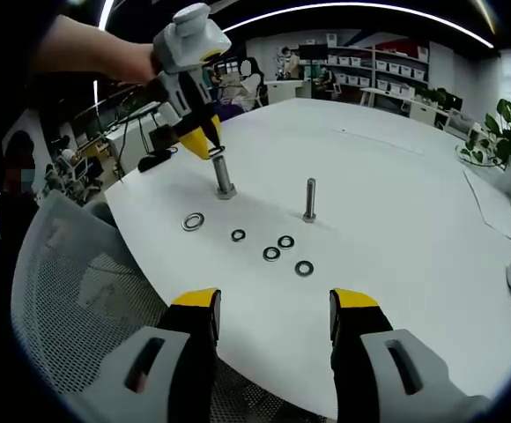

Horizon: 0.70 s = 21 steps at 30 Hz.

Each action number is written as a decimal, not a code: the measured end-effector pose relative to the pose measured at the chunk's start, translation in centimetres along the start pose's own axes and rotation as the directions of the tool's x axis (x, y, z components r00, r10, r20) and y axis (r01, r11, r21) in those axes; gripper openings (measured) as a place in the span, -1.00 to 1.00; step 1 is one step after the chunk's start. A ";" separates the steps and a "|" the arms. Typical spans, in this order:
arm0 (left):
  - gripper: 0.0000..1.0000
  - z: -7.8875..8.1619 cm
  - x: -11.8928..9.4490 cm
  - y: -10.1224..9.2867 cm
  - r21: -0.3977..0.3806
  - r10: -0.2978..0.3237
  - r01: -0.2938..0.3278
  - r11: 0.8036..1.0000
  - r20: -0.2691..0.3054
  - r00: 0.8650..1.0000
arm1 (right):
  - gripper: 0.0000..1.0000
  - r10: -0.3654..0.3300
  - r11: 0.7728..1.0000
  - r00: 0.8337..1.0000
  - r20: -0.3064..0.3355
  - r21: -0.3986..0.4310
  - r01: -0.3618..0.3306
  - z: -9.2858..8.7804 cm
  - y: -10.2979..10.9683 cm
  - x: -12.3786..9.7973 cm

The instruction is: Place the washer onto the threaded stud by aligning its center hole with the stud, sliding it down to the base, and recovering from edge contact or off-axis alignment until the washer reaches the visible bottom stop.

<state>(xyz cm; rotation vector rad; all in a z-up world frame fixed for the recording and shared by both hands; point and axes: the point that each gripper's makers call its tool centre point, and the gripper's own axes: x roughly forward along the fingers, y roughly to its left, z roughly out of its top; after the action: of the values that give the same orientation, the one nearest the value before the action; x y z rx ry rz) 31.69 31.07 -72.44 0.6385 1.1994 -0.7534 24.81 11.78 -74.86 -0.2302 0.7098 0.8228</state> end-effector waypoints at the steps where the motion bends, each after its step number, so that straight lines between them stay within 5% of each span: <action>1: -0.62 0.0 0.1 0.0 0.005 0.002 -0.002 1.000 -0.003 1.000 | 0.04 0.000 1.000 1.000 0.000 0.000 0.000 0.0 0.0 0.0; 21: -0.62 0.0 2.1 0.0 0.053 -0.011 0.013 0.999 -0.041 0.999 | 0.04 -0.006 1.000 1.000 0.005 0.002 0.006 0.1 -0.1 0.1</action>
<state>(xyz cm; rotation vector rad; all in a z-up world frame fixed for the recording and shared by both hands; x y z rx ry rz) 32.08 30.74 -74.50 0.6938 1.2248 -0.7875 24.96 11.82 -74.81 -0.2282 0.7045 0.8172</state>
